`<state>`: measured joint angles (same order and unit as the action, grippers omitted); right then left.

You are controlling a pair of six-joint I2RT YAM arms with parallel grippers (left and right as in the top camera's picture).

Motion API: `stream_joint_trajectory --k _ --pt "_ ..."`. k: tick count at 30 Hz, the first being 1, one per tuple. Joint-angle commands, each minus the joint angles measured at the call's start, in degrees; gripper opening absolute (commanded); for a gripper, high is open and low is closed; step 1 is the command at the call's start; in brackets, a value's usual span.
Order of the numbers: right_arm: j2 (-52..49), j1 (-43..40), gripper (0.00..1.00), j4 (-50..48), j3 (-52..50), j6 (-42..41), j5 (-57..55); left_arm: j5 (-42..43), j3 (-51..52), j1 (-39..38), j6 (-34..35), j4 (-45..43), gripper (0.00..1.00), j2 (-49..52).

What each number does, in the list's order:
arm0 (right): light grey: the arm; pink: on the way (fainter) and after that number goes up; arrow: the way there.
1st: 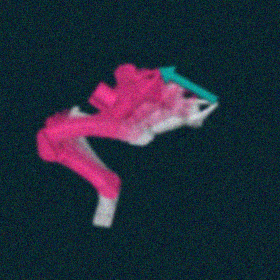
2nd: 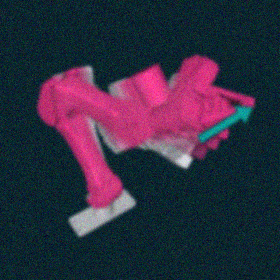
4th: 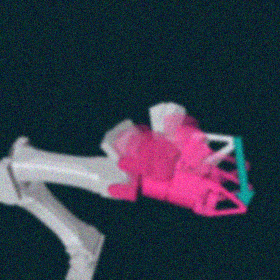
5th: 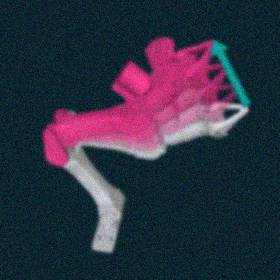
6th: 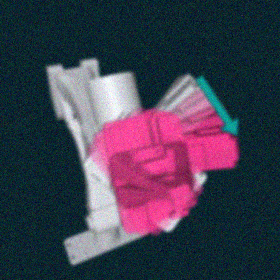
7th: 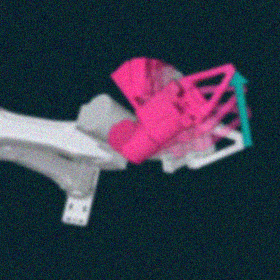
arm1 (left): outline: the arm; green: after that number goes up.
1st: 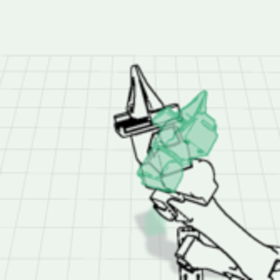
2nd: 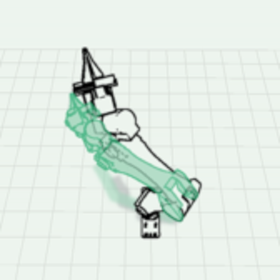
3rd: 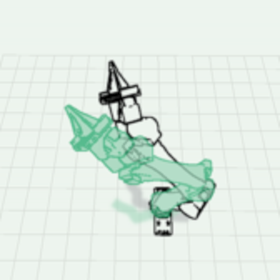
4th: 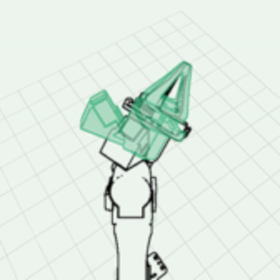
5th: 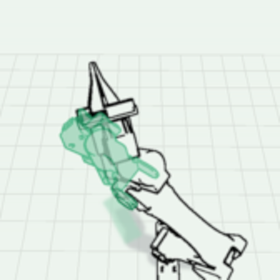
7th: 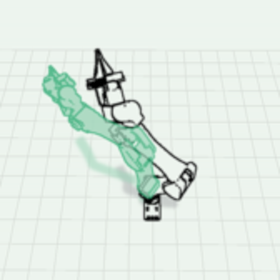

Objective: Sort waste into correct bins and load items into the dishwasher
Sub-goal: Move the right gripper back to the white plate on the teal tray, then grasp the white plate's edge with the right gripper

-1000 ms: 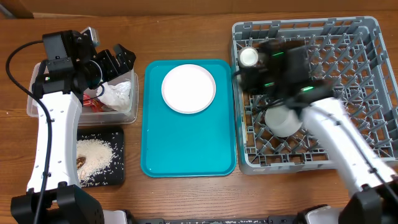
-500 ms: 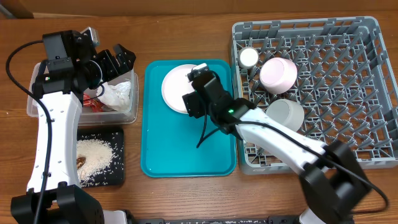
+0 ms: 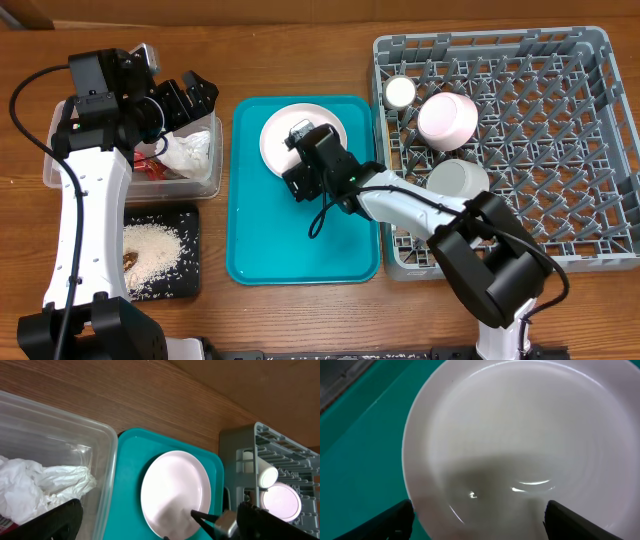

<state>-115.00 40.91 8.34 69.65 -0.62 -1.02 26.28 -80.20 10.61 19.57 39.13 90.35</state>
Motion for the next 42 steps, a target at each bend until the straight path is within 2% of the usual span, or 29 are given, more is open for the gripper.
stream_joint_trajectory --k 1,10,21,27,42 --pt "-1.51 0.02 0.86 1.05 1.20 0.85 1.20 -0.11 -0.59 -0.13 0.35 -0.20 1.00 -0.02" --pt "-0.87 0.02 0.86 7.67 1.27 0.04 8.04 -0.13 -0.59 -0.13 0.35 -0.20 1.00 -0.02" --pt "3.48 0.02 0.85 19.82 1.27 -15.98 12.02 -0.13 -0.59 -0.13 0.35 -0.17 1.00 -0.02" --pt "3.56 0.02 0.82 24.30 1.27 -20.15 17.49 -0.11 -0.59 -0.13 0.35 -0.17 1.00 -0.02" --pt "4.44 0.02 0.80 21.14 7.69 -18.67 11.10 -0.11 -0.59 -0.13 0.35 -0.20 1.00 -0.02"
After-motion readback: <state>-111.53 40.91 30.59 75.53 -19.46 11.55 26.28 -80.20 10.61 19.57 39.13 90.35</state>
